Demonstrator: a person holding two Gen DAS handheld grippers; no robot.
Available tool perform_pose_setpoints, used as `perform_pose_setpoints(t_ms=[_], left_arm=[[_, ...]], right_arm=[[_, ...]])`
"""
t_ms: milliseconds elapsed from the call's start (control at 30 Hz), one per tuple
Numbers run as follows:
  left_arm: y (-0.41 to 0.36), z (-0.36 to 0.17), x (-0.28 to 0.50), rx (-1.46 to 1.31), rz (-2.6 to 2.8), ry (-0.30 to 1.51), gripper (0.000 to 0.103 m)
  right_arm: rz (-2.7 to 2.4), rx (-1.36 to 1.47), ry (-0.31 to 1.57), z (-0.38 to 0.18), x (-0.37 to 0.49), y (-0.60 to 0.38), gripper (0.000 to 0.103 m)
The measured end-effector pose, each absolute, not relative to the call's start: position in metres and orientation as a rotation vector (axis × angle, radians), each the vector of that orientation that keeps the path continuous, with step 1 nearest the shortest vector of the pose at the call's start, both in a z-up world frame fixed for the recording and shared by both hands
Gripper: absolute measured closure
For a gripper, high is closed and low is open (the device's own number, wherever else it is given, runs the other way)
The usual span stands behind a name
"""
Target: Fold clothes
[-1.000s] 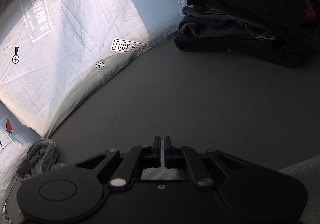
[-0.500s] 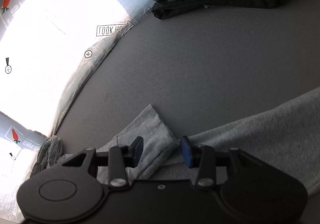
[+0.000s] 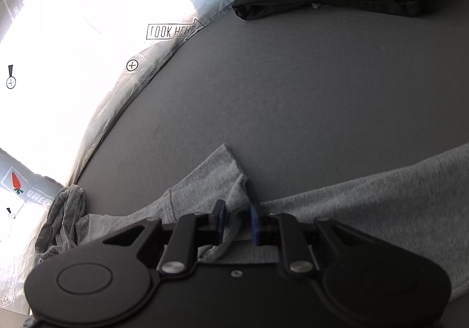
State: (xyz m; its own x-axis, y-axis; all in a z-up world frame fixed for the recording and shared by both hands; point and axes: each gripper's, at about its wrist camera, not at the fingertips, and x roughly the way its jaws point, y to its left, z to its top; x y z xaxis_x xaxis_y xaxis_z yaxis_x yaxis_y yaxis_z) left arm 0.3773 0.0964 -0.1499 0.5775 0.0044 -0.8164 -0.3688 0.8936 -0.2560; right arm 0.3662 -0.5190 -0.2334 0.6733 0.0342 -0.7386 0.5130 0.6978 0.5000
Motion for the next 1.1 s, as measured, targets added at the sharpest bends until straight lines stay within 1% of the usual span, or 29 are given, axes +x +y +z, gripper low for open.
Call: perform_pose_setpoints(t_ms=[67, 133, 400, 633, 700, 733, 767, 833, 933, 1100], left_arm=[[0.098, -0.152, 0.389, -0.479, 0.187, 0.926, 0.032], [0.097, -0.157, 0.403, -0.522, 0.15, 0.923, 0.039], [0.08, -0.199, 0.469, -0.665, 0.069, 0.985, 0.038], [0.088, -0.22, 0.491, -0.841, 0.077, 0.955, 0.037], [0.093, -0.222, 0.493, -0.872, 0.077, 0.935, 0.039], [0.096, -0.223, 0.495, -0.896, 0.086, 0.926, 0.042], [0.098, -0.224, 0.495, -0.912, 0.095, 0.918, 0.06], [0.105, -0.227, 0.5, -0.942, 0.12, 0.923, 0.084], [0.107, -0.223, 0.505, -0.926, 0.134, 0.907, 0.087], [0.108, -0.212, 0.519, -0.816, 0.177, 0.91, 0.087]], right_arm=[[-0.301, 0.743, 0.808, -0.233, 0.369, -0.518, 0.086], [-0.302, 0.729, 0.817, -0.233, 0.371, -0.517, 0.086], [-0.318, 0.707, 0.839, -0.231, 0.376, -0.516, 0.087], [-0.351, 0.733, 0.847, -0.231, 0.378, -0.517, 0.086], [-0.356, 0.721, 0.855, -0.23, 0.38, -0.516, 0.086], [-0.359, 0.712, 0.858, -0.23, 0.381, -0.515, 0.086], [-0.362, 0.697, 0.864, -0.229, 0.382, -0.513, 0.086], [-0.365, 0.666, 0.874, -0.227, 0.385, -0.509, 0.086], [-0.365, 0.623, 0.891, -0.225, 0.389, -0.506, 0.086], [-0.361, 0.599, 0.899, -0.225, 0.39, -0.504, 0.086]])
